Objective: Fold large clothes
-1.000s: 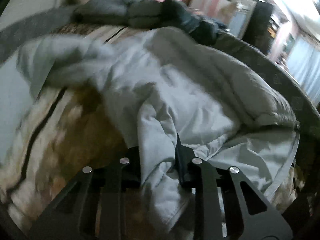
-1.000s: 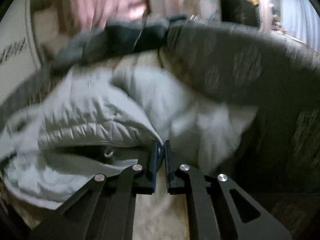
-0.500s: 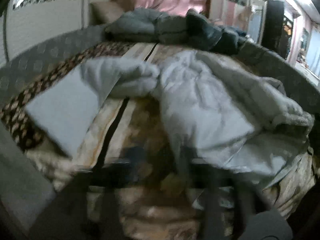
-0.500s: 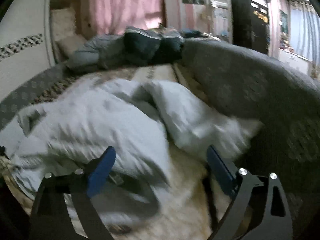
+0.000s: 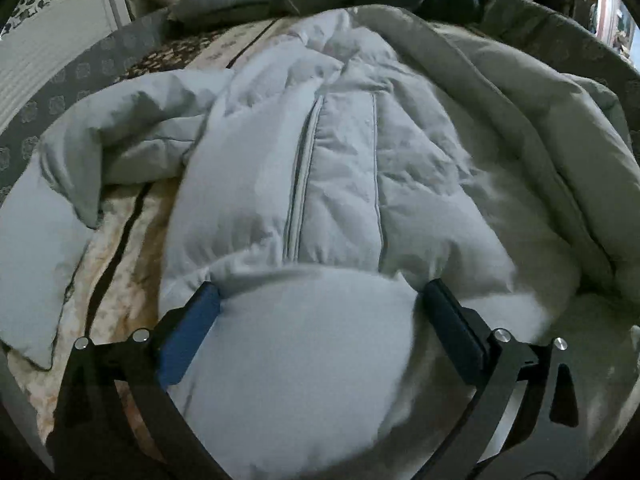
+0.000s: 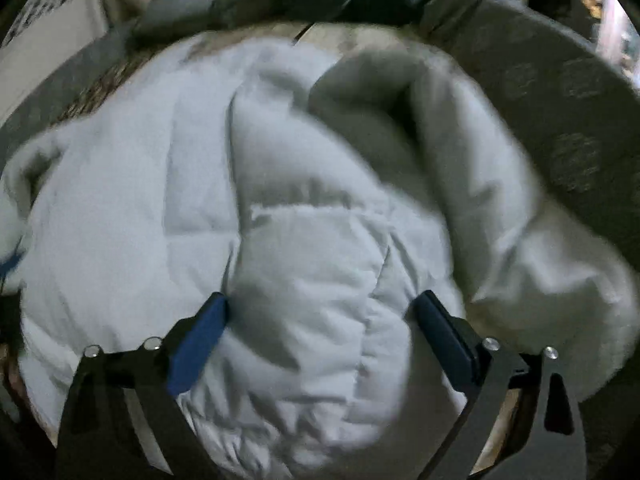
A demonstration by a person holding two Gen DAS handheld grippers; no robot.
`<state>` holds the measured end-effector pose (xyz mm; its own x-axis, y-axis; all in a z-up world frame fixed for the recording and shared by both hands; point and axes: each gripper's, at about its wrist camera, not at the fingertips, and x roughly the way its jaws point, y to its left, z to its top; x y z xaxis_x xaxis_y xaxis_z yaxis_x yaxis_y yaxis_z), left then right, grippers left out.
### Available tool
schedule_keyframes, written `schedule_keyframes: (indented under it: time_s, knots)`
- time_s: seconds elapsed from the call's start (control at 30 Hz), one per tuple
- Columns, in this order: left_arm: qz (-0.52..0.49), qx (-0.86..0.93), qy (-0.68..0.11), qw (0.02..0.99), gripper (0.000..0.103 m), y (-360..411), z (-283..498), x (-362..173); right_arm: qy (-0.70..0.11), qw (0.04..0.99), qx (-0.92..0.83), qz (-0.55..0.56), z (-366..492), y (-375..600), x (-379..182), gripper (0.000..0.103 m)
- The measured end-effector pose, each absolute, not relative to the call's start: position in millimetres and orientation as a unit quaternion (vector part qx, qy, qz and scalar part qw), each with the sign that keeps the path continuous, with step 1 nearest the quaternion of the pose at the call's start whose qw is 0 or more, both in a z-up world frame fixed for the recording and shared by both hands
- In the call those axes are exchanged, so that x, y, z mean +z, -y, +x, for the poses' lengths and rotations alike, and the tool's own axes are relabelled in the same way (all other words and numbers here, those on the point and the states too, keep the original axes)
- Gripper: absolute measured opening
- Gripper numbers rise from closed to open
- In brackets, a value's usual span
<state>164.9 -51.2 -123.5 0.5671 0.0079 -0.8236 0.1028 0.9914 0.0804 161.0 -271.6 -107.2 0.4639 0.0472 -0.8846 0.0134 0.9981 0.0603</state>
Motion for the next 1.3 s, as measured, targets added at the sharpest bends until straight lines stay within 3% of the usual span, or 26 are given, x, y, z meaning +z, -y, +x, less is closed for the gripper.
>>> schedule_keyframes:
  time_s: [0.07,0.1,0.13,0.2,0.23,0.4,0.63,0.77,0.8,0.97,1.0,1.07,1.13,1.17,1.2,1.23,1.3]
  knots:
    - [0.057,-0.036,-0.470,0.880,0.100,51,172,-125,-0.516,0.856,0.021,0.035,158,268,-112,0.060]
    - [0.045,-0.042,-0.472,0.880,0.092,47,175,-125,-0.510,0.859,0.024,0.042,156,269,-111,0.042]
    - [0.032,-0.047,-0.469,0.881,0.067,43,178,-126,-0.505,0.862,0.026,0.047,155,271,-110,0.029]
    - [-0.005,-0.065,-0.462,0.885,0.046,29,179,-120,-0.490,0.869,0.029,0.053,149,274,-103,0.020]
    - [-0.006,-0.057,-0.459,0.886,0.023,23,177,-117,-0.478,0.876,0.029,0.055,145,275,-98,0.018]
    - [-0.013,-0.080,-0.435,0.897,0.011,-1,152,-99,-0.416,0.905,0.023,0.088,116,303,-60,0.016]
    - [-0.035,-0.109,-0.392,0.913,0.006,-45,114,-49,-0.366,0.928,0.020,0.067,64,326,-15,0.015]
    - [-0.048,-0.111,-0.383,0.916,0.004,-72,78,-49,-0.377,0.924,0.009,0.067,36,333,-31,0.015]
    - [-0.051,-0.109,-0.385,0.915,0.000,-74,75,-51,-0.386,0.920,0.004,0.066,31,335,-38,0.015]
    - [-0.031,-0.074,-0.405,0.911,0.000,-95,62,-75,-0.422,0.899,-0.018,0.114,12,356,-80,0.017]
    - [-0.032,-0.064,-0.409,0.910,0.000,-104,60,-78,-0.420,0.899,-0.018,0.126,11,359,-78,0.022]
    - [-0.040,-0.068,-0.417,0.906,0.000,-113,60,-79,-0.394,0.908,-0.037,0.137,5,364,-65,0.035]
    - [-0.028,-0.067,-0.400,0.914,0.004,-110,58,-70,-0.354,0.924,-0.075,0.125,-2,367,-43,0.068]
    - [-0.015,-0.072,-0.392,0.917,0.009,-101,53,-63,-0.332,0.931,-0.088,0.122,-3,371,-29,0.073]
    - [-0.003,-0.076,-0.381,0.922,0.031,-92,56,-55,-0.322,0.934,-0.093,0.123,0,374,-20,0.080]
    - [-0.001,-0.076,-0.371,0.926,0.066,-86,60,-49,-0.320,0.934,-0.092,0.127,5,378,-14,0.087]
    - [-0.012,-0.086,-0.352,0.932,0.089,-74,75,-39,-0.332,0.930,-0.080,0.139,29,387,-7,0.091]
